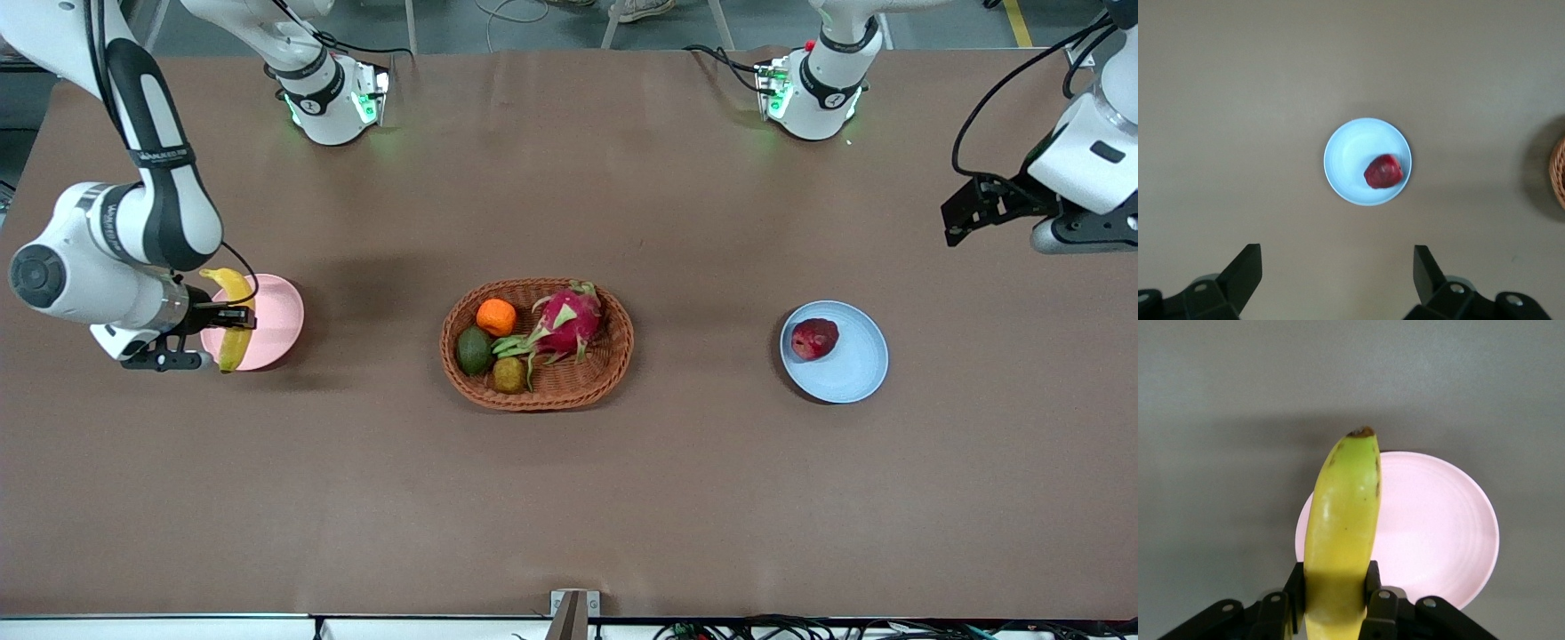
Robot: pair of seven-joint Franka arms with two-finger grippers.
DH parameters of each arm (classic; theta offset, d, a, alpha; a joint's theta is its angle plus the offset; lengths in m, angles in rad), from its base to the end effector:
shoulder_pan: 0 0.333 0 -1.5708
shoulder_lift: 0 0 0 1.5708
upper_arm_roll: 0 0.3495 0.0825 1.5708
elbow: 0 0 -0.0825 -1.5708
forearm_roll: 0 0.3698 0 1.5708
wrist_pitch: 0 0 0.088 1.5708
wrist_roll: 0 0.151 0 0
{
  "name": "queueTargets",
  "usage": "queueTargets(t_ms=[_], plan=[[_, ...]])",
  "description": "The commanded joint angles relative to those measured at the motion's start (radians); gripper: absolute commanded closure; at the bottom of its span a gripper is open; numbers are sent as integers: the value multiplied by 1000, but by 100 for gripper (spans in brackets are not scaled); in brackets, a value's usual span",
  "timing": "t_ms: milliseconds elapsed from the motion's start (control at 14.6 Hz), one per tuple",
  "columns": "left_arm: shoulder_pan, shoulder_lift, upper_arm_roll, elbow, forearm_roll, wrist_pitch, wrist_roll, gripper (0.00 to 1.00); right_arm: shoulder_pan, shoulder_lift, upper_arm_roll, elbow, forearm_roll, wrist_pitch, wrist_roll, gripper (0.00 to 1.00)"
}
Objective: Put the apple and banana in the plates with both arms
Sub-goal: 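Lower the banana onto the pink plate and open the right gripper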
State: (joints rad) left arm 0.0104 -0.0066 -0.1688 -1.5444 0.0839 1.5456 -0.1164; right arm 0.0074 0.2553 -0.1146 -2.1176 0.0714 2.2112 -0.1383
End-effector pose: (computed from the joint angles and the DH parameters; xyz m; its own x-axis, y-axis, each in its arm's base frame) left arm 0.5315 -0.0722 0.6279 0.9990 -0.0403 0.0176 -0.0387 -0.9958 -0.0834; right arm 0.5446 -0.0532 0.2796 0.9879 -0.0113 -0.1548 -0.0181 -0.9989 -0.0426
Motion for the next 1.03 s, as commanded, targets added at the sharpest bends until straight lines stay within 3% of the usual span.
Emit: queueTargets(t_ms=[0, 205, 959], plan=[[-12, -18, 18, 1, -51, -53, 23, 0, -24, -51, 23, -84, -21, 82, -20, 73], [-70, -50, 87, -19, -59, -74, 24, 0, -29, -25, 21, -85, -38, 154, -24, 73], [-63, -52, 68, -31, -59, -73, 38, 0, -61, 84, 21, -87, -47, 203, -29, 70]])
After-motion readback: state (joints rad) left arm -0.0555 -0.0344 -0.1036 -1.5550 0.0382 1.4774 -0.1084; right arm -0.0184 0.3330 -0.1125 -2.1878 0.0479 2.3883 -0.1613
